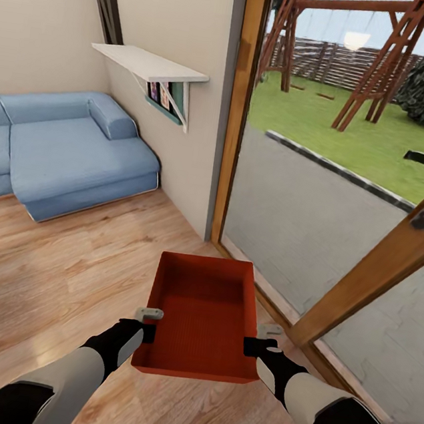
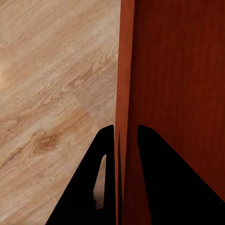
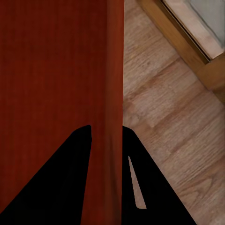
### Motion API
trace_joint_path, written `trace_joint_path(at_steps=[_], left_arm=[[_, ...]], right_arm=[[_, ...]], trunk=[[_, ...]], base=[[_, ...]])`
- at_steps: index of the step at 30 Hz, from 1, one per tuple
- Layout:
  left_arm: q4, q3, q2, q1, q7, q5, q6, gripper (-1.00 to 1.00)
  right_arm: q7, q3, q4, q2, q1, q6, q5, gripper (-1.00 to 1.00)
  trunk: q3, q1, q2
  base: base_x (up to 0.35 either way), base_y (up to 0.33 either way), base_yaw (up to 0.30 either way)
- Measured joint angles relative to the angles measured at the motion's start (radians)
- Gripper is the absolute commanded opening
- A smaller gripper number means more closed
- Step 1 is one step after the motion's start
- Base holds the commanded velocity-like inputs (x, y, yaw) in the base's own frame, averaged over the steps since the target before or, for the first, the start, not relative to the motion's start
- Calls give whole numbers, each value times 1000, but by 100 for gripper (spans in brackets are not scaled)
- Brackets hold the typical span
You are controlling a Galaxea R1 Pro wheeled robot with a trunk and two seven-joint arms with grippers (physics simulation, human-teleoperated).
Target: Move the two storage containers from the living room to the garage. In the garage, place one container on the floor and stack the other container on top of it (either order is fine).
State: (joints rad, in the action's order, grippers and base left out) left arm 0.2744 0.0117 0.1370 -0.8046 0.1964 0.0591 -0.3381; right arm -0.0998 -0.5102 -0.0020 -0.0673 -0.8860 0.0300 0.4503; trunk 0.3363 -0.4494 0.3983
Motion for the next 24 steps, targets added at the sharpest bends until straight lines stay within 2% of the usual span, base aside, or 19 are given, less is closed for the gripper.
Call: trace_joint_path(at_steps=[24], left_arm=[[0, -1, 0, 0, 0, 0, 0, -100]], right_arm=[[-1, -1, 0, 0, 0, 0, 2, -100]], trunk=[[-32, 0, 0]], base=[[0, 0, 0]])
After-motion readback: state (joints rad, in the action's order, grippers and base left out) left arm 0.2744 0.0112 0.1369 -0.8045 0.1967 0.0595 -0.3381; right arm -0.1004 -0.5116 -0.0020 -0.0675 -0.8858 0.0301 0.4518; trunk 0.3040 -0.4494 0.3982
